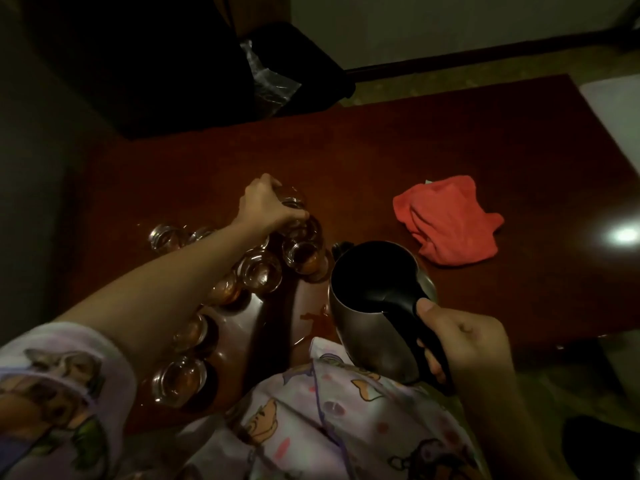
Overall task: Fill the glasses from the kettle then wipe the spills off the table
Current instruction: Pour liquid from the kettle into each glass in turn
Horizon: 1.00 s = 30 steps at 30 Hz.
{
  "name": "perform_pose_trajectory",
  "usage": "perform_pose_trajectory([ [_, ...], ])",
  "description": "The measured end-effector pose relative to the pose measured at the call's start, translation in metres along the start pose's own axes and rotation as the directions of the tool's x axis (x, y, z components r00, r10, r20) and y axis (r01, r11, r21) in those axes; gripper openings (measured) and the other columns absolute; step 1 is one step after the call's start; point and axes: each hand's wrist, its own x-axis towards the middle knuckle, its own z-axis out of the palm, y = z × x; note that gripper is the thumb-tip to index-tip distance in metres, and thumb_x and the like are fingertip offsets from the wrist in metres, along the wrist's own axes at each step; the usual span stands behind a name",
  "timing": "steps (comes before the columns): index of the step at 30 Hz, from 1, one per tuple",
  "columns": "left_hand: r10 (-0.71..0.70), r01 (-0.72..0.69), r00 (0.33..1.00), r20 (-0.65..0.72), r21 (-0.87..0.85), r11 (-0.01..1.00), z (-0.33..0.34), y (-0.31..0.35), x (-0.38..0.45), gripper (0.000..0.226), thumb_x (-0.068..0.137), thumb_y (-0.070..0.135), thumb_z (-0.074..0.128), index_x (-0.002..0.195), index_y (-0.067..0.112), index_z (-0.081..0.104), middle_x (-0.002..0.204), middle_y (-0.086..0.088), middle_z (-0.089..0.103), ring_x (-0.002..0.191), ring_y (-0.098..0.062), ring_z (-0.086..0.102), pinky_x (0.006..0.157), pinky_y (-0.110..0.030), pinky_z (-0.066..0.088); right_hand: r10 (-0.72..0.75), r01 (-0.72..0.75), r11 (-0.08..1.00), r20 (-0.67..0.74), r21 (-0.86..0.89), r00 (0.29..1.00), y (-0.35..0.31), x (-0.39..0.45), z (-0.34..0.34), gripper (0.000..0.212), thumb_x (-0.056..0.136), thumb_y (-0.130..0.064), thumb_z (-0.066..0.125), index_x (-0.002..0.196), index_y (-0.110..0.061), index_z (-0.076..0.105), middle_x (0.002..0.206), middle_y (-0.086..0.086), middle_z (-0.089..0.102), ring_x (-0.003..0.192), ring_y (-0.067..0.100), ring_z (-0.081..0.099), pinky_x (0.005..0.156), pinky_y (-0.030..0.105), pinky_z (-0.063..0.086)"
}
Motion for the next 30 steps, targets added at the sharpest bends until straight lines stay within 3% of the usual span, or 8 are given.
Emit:
perform_pose_trajectory([
  [4,-0.023,0.02,0.999,0.042,0.066,0.998,0.004,-0.001,0.006,0.081,0.055,0.04,0.086,0.12,0.013,0.045,0.122,-0.008,0.053,0.111,-0.025,0.053,0.085,-0.033,0.047,-0.004,0.004,1.0,0.01,-0.009,1.0,-0.004,-0.002,0.001,0.05,0.073,-0.042,0.057,0.036,-0.012,0.041,0.031,-0.002,0.033,0.032,0.011,0.031,0.046,0.028,0.025],
  [10,-0.054,0.045,0.995,0.085,0.104,0.994,0.007,0.005,0.007,0.081,0.06,0.036,0.084,0.124,0.011,0.042,0.124,-0.011,0.052,0.113,-0.028,0.052,0.084,-0.032,0.046,-0.021,0.023,0.996,0.024,-0.084,1.0,-0.005,0.002,0.003,0.053,0.07,-0.05,0.058,0.039,-0.01,0.042,0.031,-0.002,0.031,0.033,0.01,0.028,0.047,0.03,0.022],
  [15,-0.066,0.052,0.98,0.19,0.077,0.996,0.002,0.007,0.006,0.094,0.06,0.04,0.083,0.134,0.016,0.029,0.135,-0.014,0.044,0.122,-0.034,0.046,0.097,-0.046,0.045,-0.047,0.054,0.992,0.063,-0.112,0.997,-0.006,0.002,0.005,0.052,0.075,-0.045,0.056,0.035,-0.015,0.042,0.031,-0.003,0.033,0.033,0.011,0.03,0.047,0.03,0.024],
  [17,0.01,-0.02,0.994,0.112,0.083,0.996,0.0,0.006,-0.002,0.093,0.062,0.047,0.08,0.134,0.017,0.03,0.136,-0.011,0.042,0.124,-0.03,0.043,0.1,-0.047,0.042,-0.044,0.052,0.992,0.07,-0.118,0.997,-0.006,0.002,0.004,0.052,0.075,-0.046,0.055,0.034,-0.016,0.042,0.031,-0.002,0.034,0.032,0.01,0.031,0.047,0.029,0.025],
  [20,0.218,-0.212,0.976,-0.001,0.218,0.953,0.0,0.004,-0.024,0.066,0.073,0.053,0.068,0.121,0.015,0.043,0.12,-0.003,0.05,0.111,-0.019,0.047,0.098,-0.042,0.042,-0.039,0.048,0.991,0.077,-0.122,0.996,-0.005,0.003,0.003,0.057,0.07,-0.056,0.054,0.037,-0.01,0.044,0.031,0.002,0.036,0.032,0.011,0.034,0.047,0.031,0.027],
  [23,0.333,-0.34,0.939,0.079,0.337,0.878,0.004,-0.006,-0.046,0.054,0.081,0.056,0.057,0.115,0.015,0.047,0.111,-0.002,0.054,0.101,-0.017,0.05,0.09,-0.034,0.042,-0.028,0.035,0.993,0.067,-0.111,0.997,-0.001,0.006,0.001,0.067,0.065,-0.063,0.051,0.047,0.001,0.047,0.032,0.005,0.038,0.033,0.014,0.036,0.046,0.035,0.028],
  [26,0.422,-0.467,0.884,0.203,0.454,0.759,0.009,-0.017,-0.056,0.062,0.083,0.059,0.05,0.123,0.012,0.045,0.115,-0.005,0.053,0.103,-0.019,0.048,0.085,-0.031,0.041,-0.019,0.025,0.994,0.056,-0.107,0.998,0.001,0.007,0.0,0.068,0.064,-0.064,0.051,0.051,0.003,0.051,0.031,0.005,0.041,0.032,0.014,0.038,0.046,0.031,0.03],
  [30,0.407,-0.468,0.881,0.241,0.567,0.678,0.01,-0.015,-0.056,0.075,0.079,0.067,0.046,0.13,0.013,0.042,0.124,-0.005,0.048,0.114,-0.02,0.043,0.101,-0.037,0.032,-0.014,0.018,0.996,0.05,-0.082,0.999,0.003,0.007,-0.003,0.064,0.073,-0.052,0.062,0.05,0.006,0.051,0.032,0.006,0.042,0.03,0.013,0.039,0.046,0.026,0.032],
])
